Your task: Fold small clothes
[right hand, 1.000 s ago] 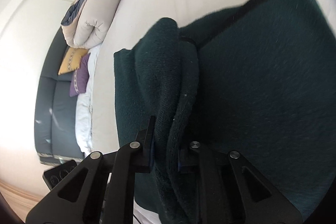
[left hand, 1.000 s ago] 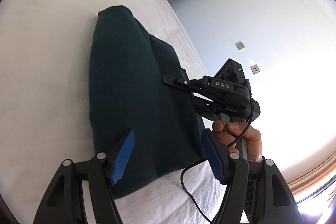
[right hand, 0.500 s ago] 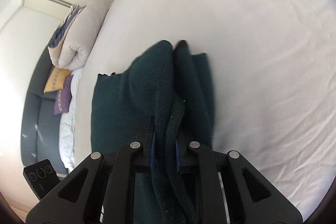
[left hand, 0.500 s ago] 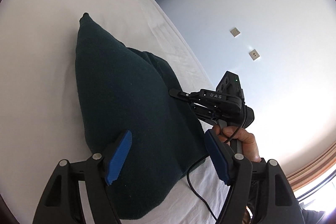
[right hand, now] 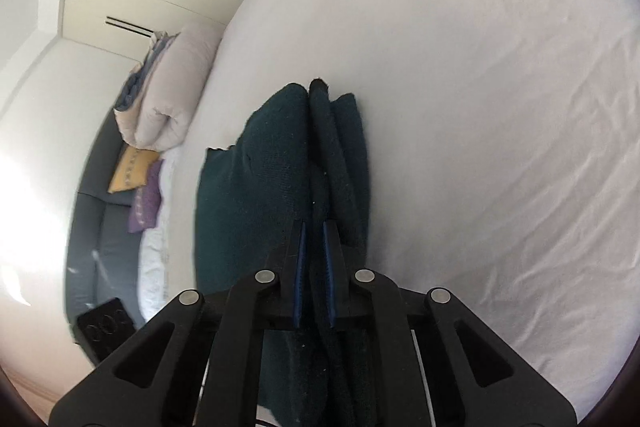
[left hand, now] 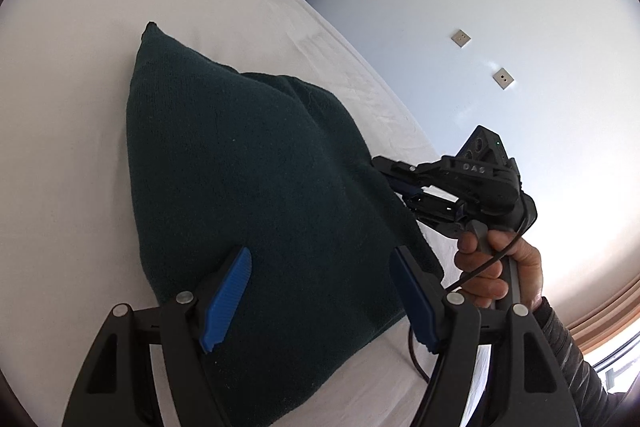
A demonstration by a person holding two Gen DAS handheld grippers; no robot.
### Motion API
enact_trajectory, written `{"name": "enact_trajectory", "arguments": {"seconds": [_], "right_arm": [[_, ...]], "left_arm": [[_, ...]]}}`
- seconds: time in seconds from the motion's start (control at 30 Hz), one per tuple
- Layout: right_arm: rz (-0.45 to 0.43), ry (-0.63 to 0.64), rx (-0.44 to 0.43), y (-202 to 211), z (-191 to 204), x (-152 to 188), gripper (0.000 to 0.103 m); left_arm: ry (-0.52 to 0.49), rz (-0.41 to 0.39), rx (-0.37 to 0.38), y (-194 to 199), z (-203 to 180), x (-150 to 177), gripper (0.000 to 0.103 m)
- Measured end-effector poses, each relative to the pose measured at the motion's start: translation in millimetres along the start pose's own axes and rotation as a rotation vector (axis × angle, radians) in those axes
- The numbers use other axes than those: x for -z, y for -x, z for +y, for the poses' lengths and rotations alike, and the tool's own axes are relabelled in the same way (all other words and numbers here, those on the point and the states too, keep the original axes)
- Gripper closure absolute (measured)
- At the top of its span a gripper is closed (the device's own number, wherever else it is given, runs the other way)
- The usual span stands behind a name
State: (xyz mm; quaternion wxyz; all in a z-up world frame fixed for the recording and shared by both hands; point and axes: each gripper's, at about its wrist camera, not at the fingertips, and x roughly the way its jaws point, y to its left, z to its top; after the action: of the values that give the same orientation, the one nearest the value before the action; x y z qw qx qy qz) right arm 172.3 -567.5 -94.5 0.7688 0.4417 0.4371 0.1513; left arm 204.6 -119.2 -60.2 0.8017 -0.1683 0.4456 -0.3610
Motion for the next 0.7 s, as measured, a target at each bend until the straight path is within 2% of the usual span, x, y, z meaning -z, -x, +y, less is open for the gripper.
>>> {"name": "enact_trajectory", "arguments": {"seconds": [0.07,0.13,0.23,0.27,0.3,0.33,0.37,0.47,0.53,0.57,0.6,0.63,0.67,0.7], "right_arm": [[0.016,-0.038,-0.089,3,-1,1,0.092],[0.035,-0.037,-0.115,6,3,1,0.088],[0.06,-0.062,-0.111,4,4,0,0.076],[0.065,-0.09,-0.132,1,2,2,0.064],[0.067,-0.108,-0.156,0,1,3,0.041],[0.056,-0.122,-0.18,4,-2,5,0.035],[0.048,-0.123,-0.188,4,-2,7,0.033],[0.049,-0.079,-0.165,-5,4,10,0.033],[0.086,-0.025,-0.125,-22,17,10,0.036],[0.102,-0.012,-0.107,-38,26,11,0.047],[0.118,0.011,-0.074,-48,32,11,0.063],[0.133,0.035,-0.019,-54,36,11,0.072],[0.133,0.043,0.025,-60,38,11,0.087],[0.123,0.044,0.056,-61,38,11,0.087]], "left_arm": [[0.002,0.008,0.002,-1,3,0,0.03],[0.014,0.01,0.014,-6,2,-5,0.03],[0.011,0.015,0.023,-5,3,-5,0.03],[0.011,0.016,0.024,-5,4,-4,0.03],[0.011,0.019,0.027,-7,5,-3,0.03],[0.013,0.024,0.028,-8,6,-3,0.03],[0.016,0.027,0.028,-9,7,-2,0.03],[0.025,0.033,0.031,-10,8,-3,0.03],[0.024,0.036,0.03,-11,8,-5,0.03],[0.025,0.037,0.029,-11,8,-5,0.03],[0.028,0.038,0.027,-12,9,-5,0.03],[0.031,0.037,0.028,-12,9,-5,0.03],[0.034,0.037,0.032,-11,9,-5,0.03],[0.035,0.039,0.034,-11,9,-6,0.03]]}}
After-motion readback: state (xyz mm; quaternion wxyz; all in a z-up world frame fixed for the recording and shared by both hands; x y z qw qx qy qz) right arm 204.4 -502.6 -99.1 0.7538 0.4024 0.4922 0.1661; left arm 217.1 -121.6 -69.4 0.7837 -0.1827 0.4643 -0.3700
